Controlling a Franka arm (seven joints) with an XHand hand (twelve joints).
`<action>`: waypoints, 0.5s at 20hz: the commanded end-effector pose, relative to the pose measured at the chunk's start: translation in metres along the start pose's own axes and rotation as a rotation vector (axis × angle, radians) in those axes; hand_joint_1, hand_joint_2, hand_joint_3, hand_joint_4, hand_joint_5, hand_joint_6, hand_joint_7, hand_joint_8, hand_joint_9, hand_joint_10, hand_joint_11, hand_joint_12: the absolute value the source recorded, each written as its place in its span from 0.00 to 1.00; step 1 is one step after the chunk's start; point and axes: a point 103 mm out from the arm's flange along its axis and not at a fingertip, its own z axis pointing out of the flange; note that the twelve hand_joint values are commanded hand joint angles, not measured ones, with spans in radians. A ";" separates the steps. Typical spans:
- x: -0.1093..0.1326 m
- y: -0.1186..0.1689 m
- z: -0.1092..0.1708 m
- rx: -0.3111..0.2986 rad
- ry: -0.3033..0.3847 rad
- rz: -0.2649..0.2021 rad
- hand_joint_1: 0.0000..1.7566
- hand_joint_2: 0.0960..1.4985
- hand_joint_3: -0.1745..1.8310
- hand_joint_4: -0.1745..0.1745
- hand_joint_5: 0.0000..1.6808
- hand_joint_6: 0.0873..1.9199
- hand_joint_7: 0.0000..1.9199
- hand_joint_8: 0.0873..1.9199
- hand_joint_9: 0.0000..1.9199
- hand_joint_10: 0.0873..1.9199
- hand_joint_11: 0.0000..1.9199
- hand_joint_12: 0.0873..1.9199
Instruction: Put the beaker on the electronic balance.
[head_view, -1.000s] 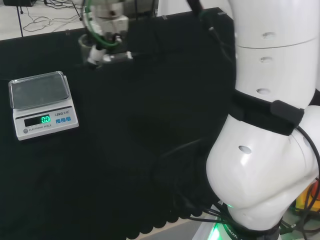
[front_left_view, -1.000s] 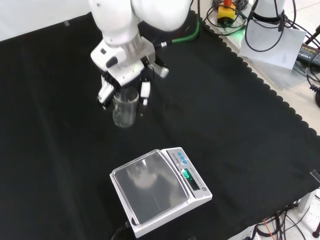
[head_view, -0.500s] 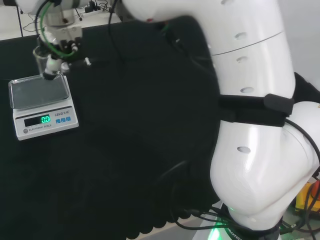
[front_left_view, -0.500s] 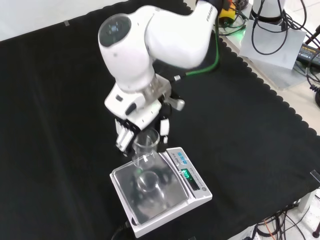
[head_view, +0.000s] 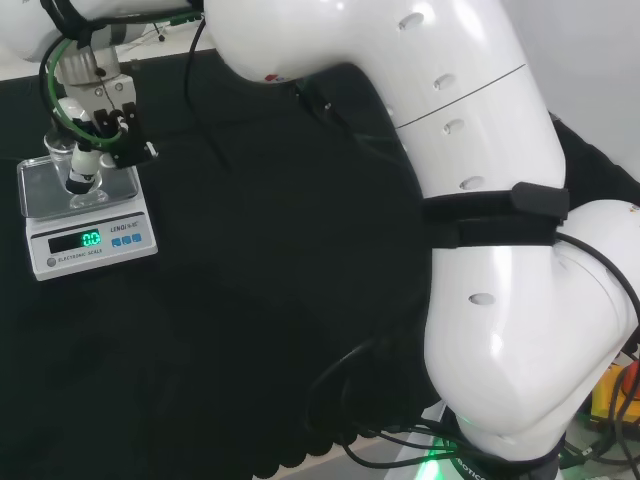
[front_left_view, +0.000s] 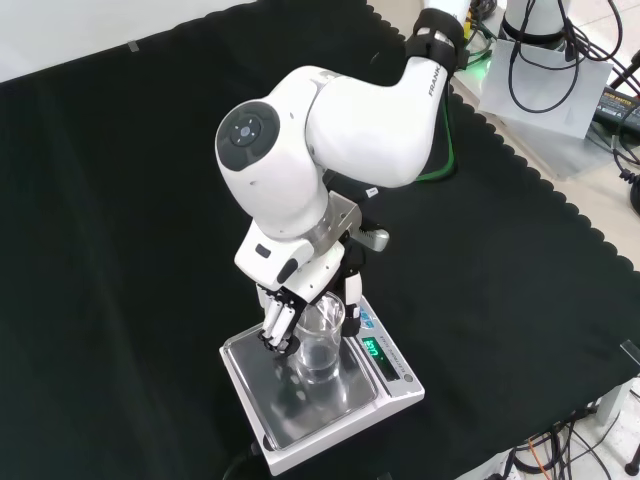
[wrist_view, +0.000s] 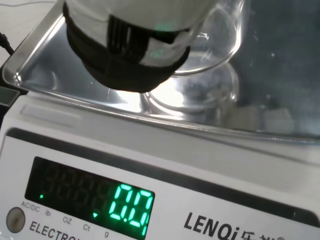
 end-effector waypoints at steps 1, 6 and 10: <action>0.001 0.004 0.009 0.024 -0.005 0.005 0.66 0.53 0.52 0.47 0.44 0.80 0.43 0.85 0.55 0.69 0.61 0.52; 0.001 0.007 0.016 0.050 0.003 -0.001 0.66 0.56 0.48 0.41 0.42 0.79 0.44 0.82 0.54 0.67 0.63 0.51; -0.002 0.009 0.013 0.117 0.000 -0.012 0.62 0.31 0.57 0.32 0.11 0.49 0.28 0.71 0.46 0.56 0.53 0.57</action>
